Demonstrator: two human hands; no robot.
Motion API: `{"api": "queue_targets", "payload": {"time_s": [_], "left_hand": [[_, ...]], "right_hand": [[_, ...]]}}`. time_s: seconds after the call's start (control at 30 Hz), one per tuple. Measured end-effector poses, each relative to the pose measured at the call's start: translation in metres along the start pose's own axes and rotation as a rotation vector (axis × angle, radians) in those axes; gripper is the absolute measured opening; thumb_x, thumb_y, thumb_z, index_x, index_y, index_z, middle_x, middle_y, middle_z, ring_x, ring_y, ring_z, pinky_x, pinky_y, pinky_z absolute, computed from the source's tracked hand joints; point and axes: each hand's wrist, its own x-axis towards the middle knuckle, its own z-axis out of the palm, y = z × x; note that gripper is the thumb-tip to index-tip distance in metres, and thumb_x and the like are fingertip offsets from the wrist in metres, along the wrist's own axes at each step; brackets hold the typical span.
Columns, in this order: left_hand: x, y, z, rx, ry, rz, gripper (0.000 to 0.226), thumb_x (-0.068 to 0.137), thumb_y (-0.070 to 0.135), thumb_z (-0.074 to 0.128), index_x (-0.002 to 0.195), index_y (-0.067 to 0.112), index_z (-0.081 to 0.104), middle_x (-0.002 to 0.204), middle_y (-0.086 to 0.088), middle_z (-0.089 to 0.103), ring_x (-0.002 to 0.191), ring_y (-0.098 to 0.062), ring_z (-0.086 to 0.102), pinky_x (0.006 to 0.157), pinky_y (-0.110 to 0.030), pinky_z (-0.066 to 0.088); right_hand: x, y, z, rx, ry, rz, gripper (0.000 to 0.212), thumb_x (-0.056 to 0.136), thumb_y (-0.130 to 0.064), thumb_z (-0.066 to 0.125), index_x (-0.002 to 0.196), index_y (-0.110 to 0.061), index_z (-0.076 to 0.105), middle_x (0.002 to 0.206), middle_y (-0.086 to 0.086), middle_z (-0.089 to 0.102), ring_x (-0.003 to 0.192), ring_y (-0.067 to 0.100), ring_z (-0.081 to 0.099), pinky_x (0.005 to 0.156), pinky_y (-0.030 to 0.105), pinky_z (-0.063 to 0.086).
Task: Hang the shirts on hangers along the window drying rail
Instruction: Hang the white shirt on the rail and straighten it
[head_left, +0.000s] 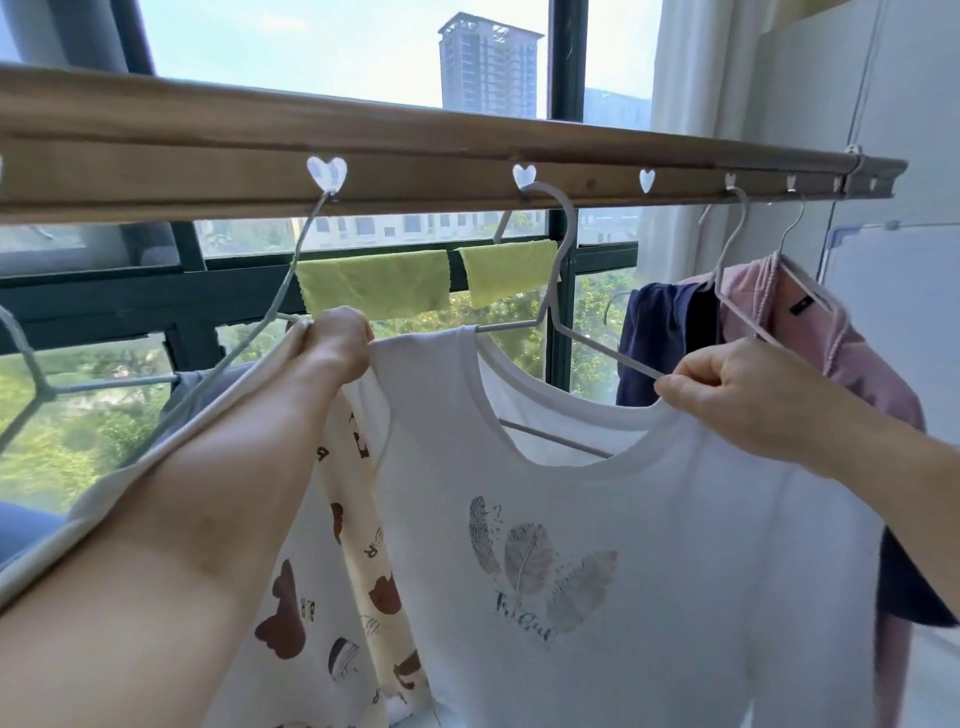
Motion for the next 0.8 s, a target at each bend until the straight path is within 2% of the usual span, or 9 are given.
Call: {"api": "queue_targets", "payload": {"time_s": [0.13, 0.23, 0.37, 0.43, 0.5, 0.6, 0.7, 0.77, 0.8], "left_hand": [[0.007, -0.002, 0.001, -0.07, 0.007, -0.029, 0.035, 0.087, -0.003, 0.044, 0.114, 0.009, 0.061, 0.123, -0.012, 0.059, 0.114, -0.03, 0.054, 0.095, -0.035, 0.045], [0.003, 0.007, 0.0, -0.179, -0.07, 0.001, 0.031, 0.089, 0.006, 0.042, 0.114, 0.011, 0.06, 0.118, -0.011, 0.06, 0.109, -0.03, 0.055, 0.09, -0.034, 0.045], [-0.015, 0.011, 0.002, -0.437, -0.364, -0.054, 0.049, 0.086, 0.005, 0.037, 0.134, 0.012, 0.039, 0.104, -0.009, 0.055, 0.099, -0.028, 0.06, 0.089, -0.041, 0.054], [-0.024, 0.012, 0.002, -0.547, -0.491, -0.093, 0.045, 0.089, 0.003, 0.037, 0.133, 0.013, 0.037, 0.099, -0.004, 0.053, 0.102, -0.025, 0.057, 0.091, -0.039, 0.051], [-0.031, 0.015, 0.002, -0.57, -0.543, -0.112, 0.041, 0.09, 0.006, 0.038, 0.131, 0.008, 0.038, 0.107, -0.007, 0.054, 0.105, -0.025, 0.055, 0.087, -0.037, 0.049], [-0.033, 0.022, 0.005, -0.636, -0.478, -0.117, 0.038, 0.091, 0.014, 0.04, 0.129, 0.011, 0.033, 0.105, -0.006, 0.05, 0.103, -0.024, 0.052, 0.088, -0.038, 0.048], [-0.038, 0.037, -0.004, -0.787, -0.384, -0.119, 0.02, 0.094, 0.014, 0.036, 0.109, 0.021, 0.047, 0.094, -0.005, 0.046, 0.097, -0.025, 0.047, 0.095, -0.039, 0.044], [-0.038, 0.046, -0.012, -0.887, -0.3, -0.141, 0.023, 0.095, 0.014, 0.038, 0.107, 0.016, 0.057, 0.085, -0.004, 0.048, 0.094, -0.025, 0.048, 0.096, -0.041, 0.044], [-0.039, 0.051, -0.015, -0.914, -0.268, -0.147, 0.02, 0.095, 0.014, 0.039, 0.098, 0.01, 0.059, 0.083, -0.004, 0.05, 0.092, -0.024, 0.048, 0.095, -0.041, 0.045]], "right_hand": [[-0.003, -0.005, 0.007, 0.01, 0.004, 0.014, 0.036, 0.092, -0.031, 0.054, 0.074, 0.0, 0.062, 0.049, 0.0, 0.041, 0.047, 0.014, 0.037, 0.047, 0.026, 0.029], [-0.003, -0.012, 0.012, 0.009, 0.012, 0.019, 0.035, 0.092, -0.031, 0.053, 0.076, -0.002, 0.063, 0.052, 0.001, 0.044, 0.049, 0.015, 0.039, 0.047, 0.026, 0.031], [-0.004, -0.022, 0.018, 0.028, 0.025, 0.03, 0.038, 0.091, -0.032, 0.053, 0.081, 0.004, 0.062, 0.056, 0.004, 0.043, 0.051, 0.017, 0.038, 0.047, 0.027, 0.029], [-0.005, -0.025, 0.019, 0.068, 0.006, 0.033, 0.038, 0.091, -0.032, 0.054, 0.08, 0.004, 0.061, 0.056, 0.003, 0.041, 0.05, 0.017, 0.036, 0.047, 0.026, 0.028], [-0.007, -0.03, 0.021, 0.144, -0.044, 0.05, 0.035, 0.091, -0.032, 0.055, 0.078, 0.0, 0.062, 0.055, 0.001, 0.038, 0.05, 0.016, 0.034, 0.047, 0.025, 0.027], [-0.012, -0.037, 0.028, 0.275, -0.13, 0.066, 0.03, 0.091, -0.032, 0.056, 0.076, -0.006, 0.062, 0.057, 0.0, 0.036, 0.052, 0.015, 0.034, 0.05, 0.025, 0.026], [-0.016, -0.043, 0.041, 0.377, -0.208, 0.051, 0.03, 0.09, -0.036, 0.057, 0.082, -0.008, 0.066, 0.062, 0.003, 0.043, 0.059, 0.017, 0.039, 0.057, 0.028, 0.032], [-0.017, -0.047, 0.049, 0.409, -0.235, 0.04, 0.025, 0.089, -0.039, 0.057, 0.08, -0.017, 0.067, 0.062, 0.001, 0.048, 0.056, 0.015, 0.044, 0.056, 0.026, 0.036], [-0.017, -0.05, 0.052, 0.413, -0.234, 0.035, 0.025, 0.089, -0.039, 0.057, 0.079, -0.019, 0.067, 0.059, -0.002, 0.047, 0.052, 0.013, 0.042, 0.052, 0.023, 0.035]]}}
